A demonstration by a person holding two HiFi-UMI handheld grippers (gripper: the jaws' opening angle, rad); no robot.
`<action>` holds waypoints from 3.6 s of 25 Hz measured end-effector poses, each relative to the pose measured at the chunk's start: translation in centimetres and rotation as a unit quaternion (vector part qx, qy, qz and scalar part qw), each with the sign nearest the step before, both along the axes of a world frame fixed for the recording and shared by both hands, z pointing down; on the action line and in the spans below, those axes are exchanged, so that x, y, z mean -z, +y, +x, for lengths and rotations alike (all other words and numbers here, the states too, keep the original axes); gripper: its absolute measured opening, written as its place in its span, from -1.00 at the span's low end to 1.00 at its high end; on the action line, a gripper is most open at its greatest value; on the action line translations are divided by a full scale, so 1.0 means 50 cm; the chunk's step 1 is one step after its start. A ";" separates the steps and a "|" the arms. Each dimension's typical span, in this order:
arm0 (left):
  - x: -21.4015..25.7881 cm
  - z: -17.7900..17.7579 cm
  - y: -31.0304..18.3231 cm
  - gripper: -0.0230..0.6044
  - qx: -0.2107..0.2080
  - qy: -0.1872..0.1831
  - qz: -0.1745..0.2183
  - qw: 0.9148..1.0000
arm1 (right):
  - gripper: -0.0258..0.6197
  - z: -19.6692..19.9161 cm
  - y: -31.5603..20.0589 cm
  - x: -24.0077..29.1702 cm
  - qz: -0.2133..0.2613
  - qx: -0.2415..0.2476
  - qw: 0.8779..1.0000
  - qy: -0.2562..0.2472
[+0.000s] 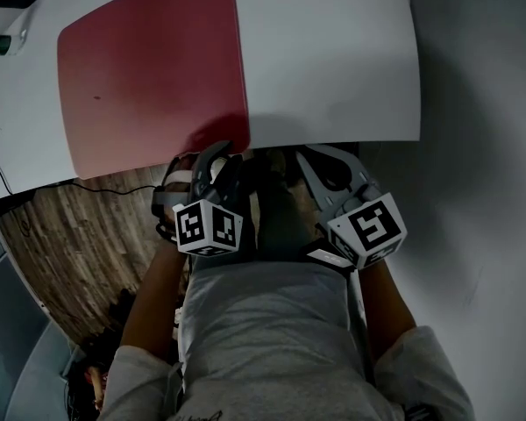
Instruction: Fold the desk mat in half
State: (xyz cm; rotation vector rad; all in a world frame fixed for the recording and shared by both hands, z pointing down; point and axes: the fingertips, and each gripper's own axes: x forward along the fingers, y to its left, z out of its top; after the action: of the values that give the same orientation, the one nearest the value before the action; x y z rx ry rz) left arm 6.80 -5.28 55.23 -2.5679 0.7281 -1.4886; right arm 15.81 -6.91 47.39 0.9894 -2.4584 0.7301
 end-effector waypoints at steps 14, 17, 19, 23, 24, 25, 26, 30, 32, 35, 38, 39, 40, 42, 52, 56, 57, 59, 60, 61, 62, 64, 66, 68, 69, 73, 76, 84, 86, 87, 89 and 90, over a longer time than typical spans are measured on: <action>-0.036 0.005 -0.005 -0.48 -0.005 -0.067 0.041 0.997 | -0.90 0.015 0.003 -0.015 -0.007 0.000 1.000 -0.003; -0.029 0.002 -0.002 -0.52 -0.002 -0.054 0.021 0.998 | -0.90 0.009 0.001 -0.009 -0.005 0.002 1.000 -0.006; -0.024 0.001 0.000 -0.56 -0.004 -0.052 0.012 0.999 | -0.90 0.007 0.000 -0.005 -0.005 0.002 1.000 -0.006; -0.011 0.002 0.004 -0.76 0.014 -0.034 0.011 0.999 | -0.90 0.007 -0.003 0.000 -0.007 0.005 1.000 -0.003; -0.007 0.002 0.002 -0.79 0.023 -0.027 0.012 0.999 | -0.90 0.007 -0.003 0.000 -0.006 0.008 1.000 -0.004; -0.004 0.002 0.000 -0.79 0.033 -0.019 0.011 0.999 | -0.90 0.006 -0.002 -0.002 -0.005 0.011 1.000 -0.006; -0.003 0.002 -0.002 -0.80 0.040 -0.013 0.010 0.999 | -0.90 0.005 -0.001 -0.004 -0.005 0.015 1.000 -0.008; 0.009 -0.003 -0.007 -0.81 0.058 -0.001 0.009 0.998 | -0.90 -0.006 0.000 -0.005 -0.004 0.027 1.000 -0.011; 0.022 -0.006 -0.009 -0.81 0.071 0.010 0.008 0.997 | -0.90 -0.010 0.002 -0.001 -0.001 0.034 0.999 -0.011; 0.038 -0.009 -0.010 -0.81 0.085 0.020 0.011 0.996 | -0.90 -0.014 0.005 0.001 0.004 0.048 0.999 -0.010; 0.051 -0.018 -0.013 -0.82 0.105 0.030 0.015 0.994 | -0.90 -0.022 0.002 0.002 0.008 0.059 0.998 -0.008; 0.056 -0.021 -0.015 -0.82 0.111 0.035 0.017 0.993 | -0.90 -0.024 0.000 0.003 0.010 0.061 0.998 -0.006; 0.061 -0.023 -0.016 -0.82 0.116 0.040 0.019 0.992 | -0.90 -0.027 -0.002 0.005 0.011 0.061 0.998 -0.004; 0.077 -0.032 -0.014 -0.82 0.122 0.054 0.020 0.991 | -0.90 -0.034 -0.001 0.011 0.014 0.058 0.998 0.001; 0.159 -0.141 -0.043 -0.82 0.119 0.110 0.045 0.986 | -0.90 -0.100 0.000 0.021 0.014 0.006 1.000 0.016; 0.188 -0.215 -0.054 -0.82 0.148 0.159 0.035 0.976 | -0.90 -0.156 0.003 0.022 0.017 -0.003 1.000 0.021; 0.194 -0.231 -0.057 -0.82 0.156 0.170 0.033 0.973 | -0.90 -0.169 0.002 0.024 0.018 -0.006 1.000 0.023; 0.201 -0.263 -0.061 -0.82 0.160 0.175 0.035 0.971 | -0.90 -0.194 -0.002 0.028 0.021 -0.010 0.999 0.025; 0.203 -0.278 -0.062 -0.82 0.160 0.175 0.036 0.971 | -0.90 -0.208 -0.005 0.032 0.023 -0.011 0.999 0.026; 0.205 -0.293 -0.064 -0.82 0.159 0.175 0.037 0.971 | -0.90 -0.222 -0.009 0.035 0.024 -0.012 0.999 0.027; 0.206 -0.306 -0.065 -0.82 0.159 0.175 0.037 0.971 | -0.90 -0.235 -0.012 0.038 0.026 -0.012 0.999 0.028; 0.207 -0.330 -0.066 -0.82 0.161 0.177 0.037 0.970 | -0.90 -0.257 -0.017 0.043 0.027 -0.011 0.999 0.031; 0.209 -0.354 -0.070 -0.82 0.170 0.186 0.034 0.967 | -0.90 -0.275 -0.023 0.046 0.029 -0.010 0.999 0.034; 0.212 -0.379 -0.073 -0.82 0.182 0.196 0.032 0.963 | -0.90 -0.292 -0.027 0.048 0.030 -0.010 0.999 0.037; 0.212 -0.392 -0.075 -0.82 0.187 0.197 0.033 0.962 | -0.90 -0.301 -0.030 0.047 0.030 -0.009 0.999 0.038; 0.210 -0.445 -0.075 -0.82 0.203 0.199 0.034 0.958 | -0.90 -0.343 -0.038 0.044 0.030 -0.001 0.999 0.042; 0.207 -0.478 -0.069 -0.82 0.216 0.205 0.030 0.954 | -0.90 -0.375 -0.044 0.045 0.033 0.006 0.999 0.040; 0.193 -0.551 -0.053 -0.81 0.248 0.235 0.012 0.940 | -0.90 -0.449 -0.053 0.052 0.034 0.030 0.998 0.042; 0.188 -0.567 -0.047 -0.81 0.255 0.234 0.009 0.938 | -0.90 -0.463 -0.054 0.052 0.035 0.035 0.998 0.043; 0.184 -0.576 -0.044 -0.81 0.259 0.234 0.007 0.937 | -0.90 -0.468 -0.054 0.052 0.035 0.038 0.998 0.044; 0.175 -0.594 -0.036 -0.81 0.270 0.236 0.001 0.934 | -0.90 -0.477 -0.051 0.051 0.035 0.041 0.998 0.045; 0.168 -0.605 -0.032 -0.81 0.277 0.236 -0.003 0.932 | -0.90 -0.482 -0.050 0.050 0.034 0.043 0.997 0.046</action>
State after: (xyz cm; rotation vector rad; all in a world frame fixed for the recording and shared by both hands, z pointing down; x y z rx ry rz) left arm -23.43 -6.88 46.84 -2.9009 1.6157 -0.9347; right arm -8.30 -9.43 44.91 0.9144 -2.4441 0.5640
